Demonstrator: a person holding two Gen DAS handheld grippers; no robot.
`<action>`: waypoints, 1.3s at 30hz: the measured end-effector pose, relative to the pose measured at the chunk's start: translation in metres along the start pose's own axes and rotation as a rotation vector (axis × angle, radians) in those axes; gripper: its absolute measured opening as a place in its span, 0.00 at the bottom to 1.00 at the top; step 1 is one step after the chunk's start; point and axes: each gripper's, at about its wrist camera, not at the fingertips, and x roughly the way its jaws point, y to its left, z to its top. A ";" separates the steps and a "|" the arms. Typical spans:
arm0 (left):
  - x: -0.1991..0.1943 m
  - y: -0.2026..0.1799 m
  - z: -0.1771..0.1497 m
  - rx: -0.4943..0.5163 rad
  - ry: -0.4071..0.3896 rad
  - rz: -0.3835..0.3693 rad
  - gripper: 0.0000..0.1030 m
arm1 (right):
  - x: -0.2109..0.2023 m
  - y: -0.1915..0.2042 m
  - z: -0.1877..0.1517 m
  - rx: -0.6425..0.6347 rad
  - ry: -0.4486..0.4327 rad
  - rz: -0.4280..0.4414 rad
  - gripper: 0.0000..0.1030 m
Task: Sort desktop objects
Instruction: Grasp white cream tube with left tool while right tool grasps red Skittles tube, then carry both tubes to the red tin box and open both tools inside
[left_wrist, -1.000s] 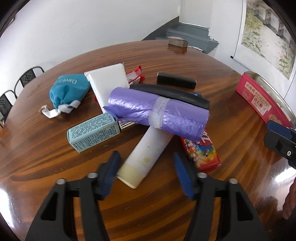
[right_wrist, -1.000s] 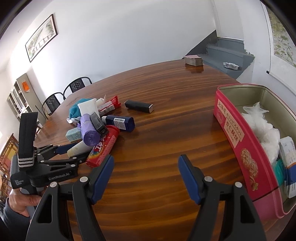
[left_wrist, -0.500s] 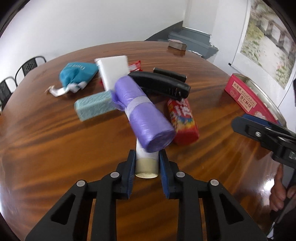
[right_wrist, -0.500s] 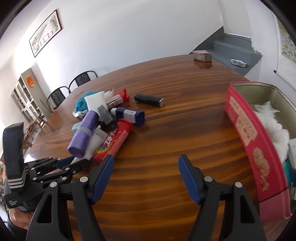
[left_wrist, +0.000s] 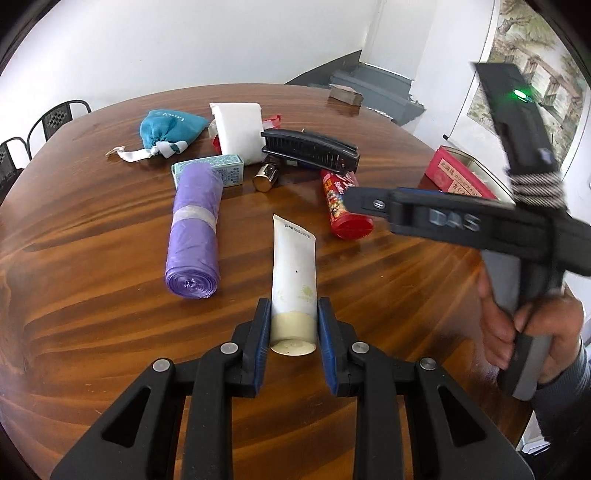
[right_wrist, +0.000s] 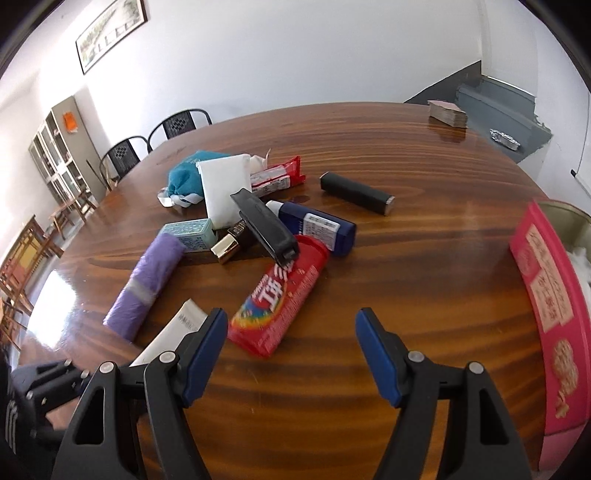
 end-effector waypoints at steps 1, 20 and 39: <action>0.001 0.001 0.000 -0.002 -0.001 0.000 0.26 | 0.005 0.003 0.003 -0.009 0.004 -0.007 0.73; 0.008 -0.001 0.002 -0.014 -0.001 -0.023 0.26 | 0.000 -0.026 -0.011 0.020 -0.006 -0.096 0.36; -0.007 -0.050 0.015 0.044 -0.034 -0.007 0.26 | -0.064 -0.069 -0.031 0.132 -0.161 -0.048 0.36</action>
